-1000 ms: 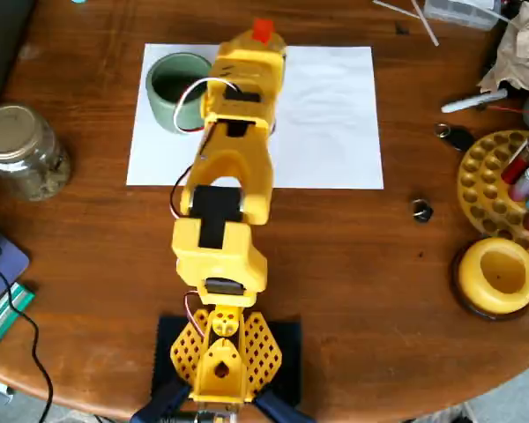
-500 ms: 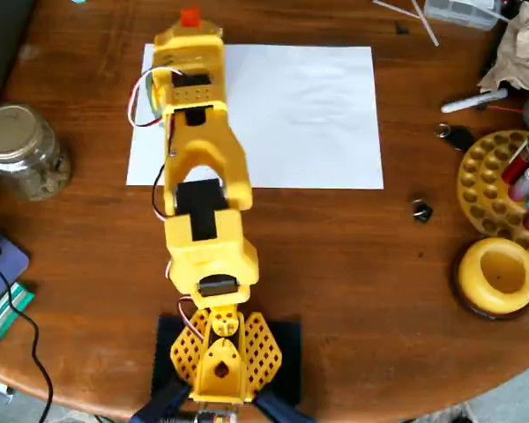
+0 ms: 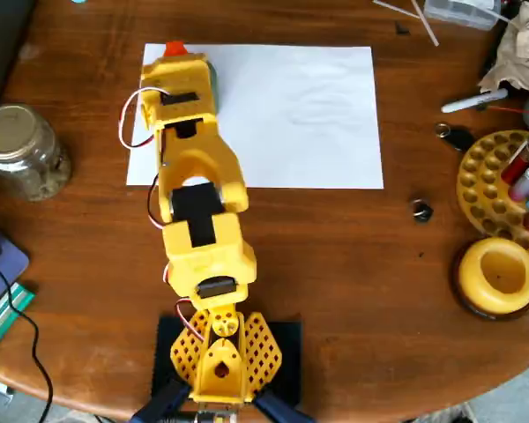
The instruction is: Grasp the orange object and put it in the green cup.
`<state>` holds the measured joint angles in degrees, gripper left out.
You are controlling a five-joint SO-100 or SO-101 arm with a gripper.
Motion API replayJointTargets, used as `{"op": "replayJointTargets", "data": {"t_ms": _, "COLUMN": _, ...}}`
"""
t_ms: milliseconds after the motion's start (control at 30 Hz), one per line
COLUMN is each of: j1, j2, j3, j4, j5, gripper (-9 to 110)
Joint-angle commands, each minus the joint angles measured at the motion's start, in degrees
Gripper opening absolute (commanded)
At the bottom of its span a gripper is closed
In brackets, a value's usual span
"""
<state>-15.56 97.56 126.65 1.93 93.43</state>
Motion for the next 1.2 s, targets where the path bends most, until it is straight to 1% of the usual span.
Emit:
{"op": "replayJointTargets", "data": {"t_ms": 0, "j1": -0.09, "j2": 3.43, "j3": 0.88, "j4": 0.09, "j5": -0.70, "gripper": 0}}
{"op": "replayJointTargets", "data": {"t_ms": 333, "j1": 0.09, "j2": 4.83, "j3": 2.99, "j4": -0.09, "j5": -0.79, "gripper": 0}}
{"op": "replayJointTargets", "data": {"t_ms": 367, "j1": 0.09, "j2": 4.83, "j3": 3.08, "j4": -0.18, "j5": -0.79, "gripper": 2}}
{"op": "replayJointTargets", "data": {"t_ms": 400, "j1": -0.09, "j2": 5.01, "j3": 3.16, "j4": -0.18, "j5": -0.79, "gripper": 7}}
{"op": "replayJointTargets", "data": {"t_ms": 467, "j1": -0.53, "j2": 5.27, "j3": 3.16, "j4": -0.18, "j5": -0.79, "gripper": 21}}
{"op": "replayJointTargets", "data": {"t_ms": 500, "j1": -0.53, "j2": 5.27, "j3": 3.16, "j4": -0.26, "j5": -0.97, "gripper": 24}}
{"op": "replayJointTargets", "data": {"t_ms": 667, "j1": -0.26, "j2": 5.27, "j3": 2.99, "j4": -0.26, "j5": -1.23, "gripper": 26}}
{"op": "replayJointTargets", "data": {"t_ms": 767, "j1": -0.35, "j2": 5.10, "j3": 2.81, "j4": -0.26, "j5": -1.23, "gripper": 25}}
{"op": "replayJointTargets", "data": {"t_ms": 833, "j1": -0.26, "j2": 5.10, "j3": 2.81, "j4": -0.09, "j5": -1.23, "gripper": 21}}
{"op": "replayJointTargets", "data": {"t_ms": 867, "j1": 0.00, "j2": 5.36, "j3": 2.81, "j4": 0.09, "j5": -1.23, "gripper": 16}}
{"op": "replayJointTargets", "data": {"t_ms": 933, "j1": 1.32, "j2": 5.80, "j3": 2.64, "j4": 0.79, "j5": -1.41, "gripper": 0}}
{"op": "replayJointTargets", "data": {"t_ms": 1067, "j1": 3.16, "j2": 7.82, "j3": 2.64, "j4": 3.34, "j5": -2.90, "gripper": 0}}
{"op": "replayJointTargets", "data": {"t_ms": 1167, "j1": 5.89, "j2": 13.10, "j3": 2.55, "j4": 8.96, "j5": -7.73, "gripper": 0}}
